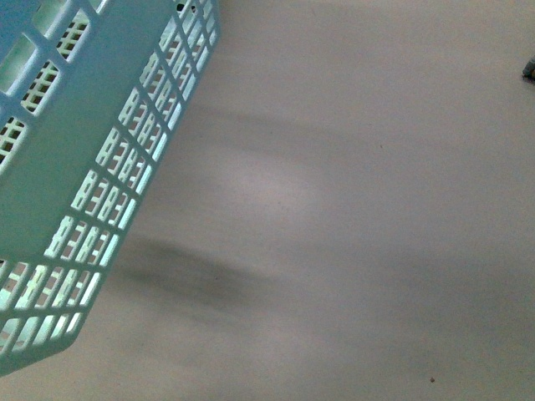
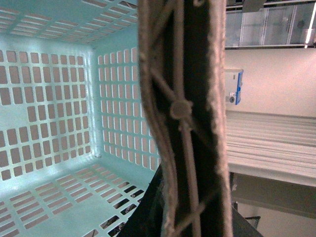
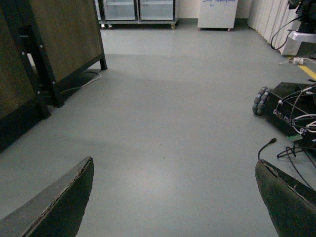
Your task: Pick lemon and mango into basket
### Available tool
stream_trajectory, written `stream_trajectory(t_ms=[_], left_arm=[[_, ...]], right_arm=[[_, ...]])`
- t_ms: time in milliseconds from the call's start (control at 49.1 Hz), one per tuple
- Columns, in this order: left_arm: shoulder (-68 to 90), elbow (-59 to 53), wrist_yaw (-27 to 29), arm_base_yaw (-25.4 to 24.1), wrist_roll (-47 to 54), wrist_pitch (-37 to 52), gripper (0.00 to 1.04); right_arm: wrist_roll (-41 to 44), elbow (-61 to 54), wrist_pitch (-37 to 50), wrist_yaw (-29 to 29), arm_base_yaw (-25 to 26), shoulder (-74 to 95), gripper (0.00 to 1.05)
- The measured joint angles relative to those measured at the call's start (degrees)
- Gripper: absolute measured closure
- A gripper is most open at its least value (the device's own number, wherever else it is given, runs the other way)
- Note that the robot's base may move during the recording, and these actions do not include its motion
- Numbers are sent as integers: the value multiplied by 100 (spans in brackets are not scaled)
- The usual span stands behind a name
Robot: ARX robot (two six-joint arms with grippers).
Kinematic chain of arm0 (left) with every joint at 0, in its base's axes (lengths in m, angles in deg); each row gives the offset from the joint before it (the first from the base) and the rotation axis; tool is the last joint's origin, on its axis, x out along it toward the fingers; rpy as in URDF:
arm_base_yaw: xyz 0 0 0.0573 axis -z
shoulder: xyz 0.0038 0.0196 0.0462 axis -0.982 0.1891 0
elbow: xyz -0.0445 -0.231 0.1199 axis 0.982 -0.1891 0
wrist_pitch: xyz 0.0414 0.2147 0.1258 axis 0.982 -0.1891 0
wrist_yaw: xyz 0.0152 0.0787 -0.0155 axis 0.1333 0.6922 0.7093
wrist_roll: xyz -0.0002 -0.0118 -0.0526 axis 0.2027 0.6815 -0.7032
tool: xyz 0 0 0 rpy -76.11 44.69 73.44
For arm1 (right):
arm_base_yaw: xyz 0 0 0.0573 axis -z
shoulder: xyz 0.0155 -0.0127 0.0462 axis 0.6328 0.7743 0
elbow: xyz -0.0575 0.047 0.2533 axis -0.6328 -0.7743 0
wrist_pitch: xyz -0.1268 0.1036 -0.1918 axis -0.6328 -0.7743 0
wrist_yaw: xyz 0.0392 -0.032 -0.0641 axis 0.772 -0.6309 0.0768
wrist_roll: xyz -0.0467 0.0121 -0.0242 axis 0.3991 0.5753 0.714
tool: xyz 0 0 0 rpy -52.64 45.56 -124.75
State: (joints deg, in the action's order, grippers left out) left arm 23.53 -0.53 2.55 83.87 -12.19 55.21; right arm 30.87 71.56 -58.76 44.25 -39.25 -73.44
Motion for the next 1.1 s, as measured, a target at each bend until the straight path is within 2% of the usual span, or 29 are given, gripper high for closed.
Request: stream_trajectory(t_ms=[1100], left_arm=[[7, 0, 20, -2, 2, -7, 100]], right_arm=[[0, 0, 2, 0, 0, 0, 9]])
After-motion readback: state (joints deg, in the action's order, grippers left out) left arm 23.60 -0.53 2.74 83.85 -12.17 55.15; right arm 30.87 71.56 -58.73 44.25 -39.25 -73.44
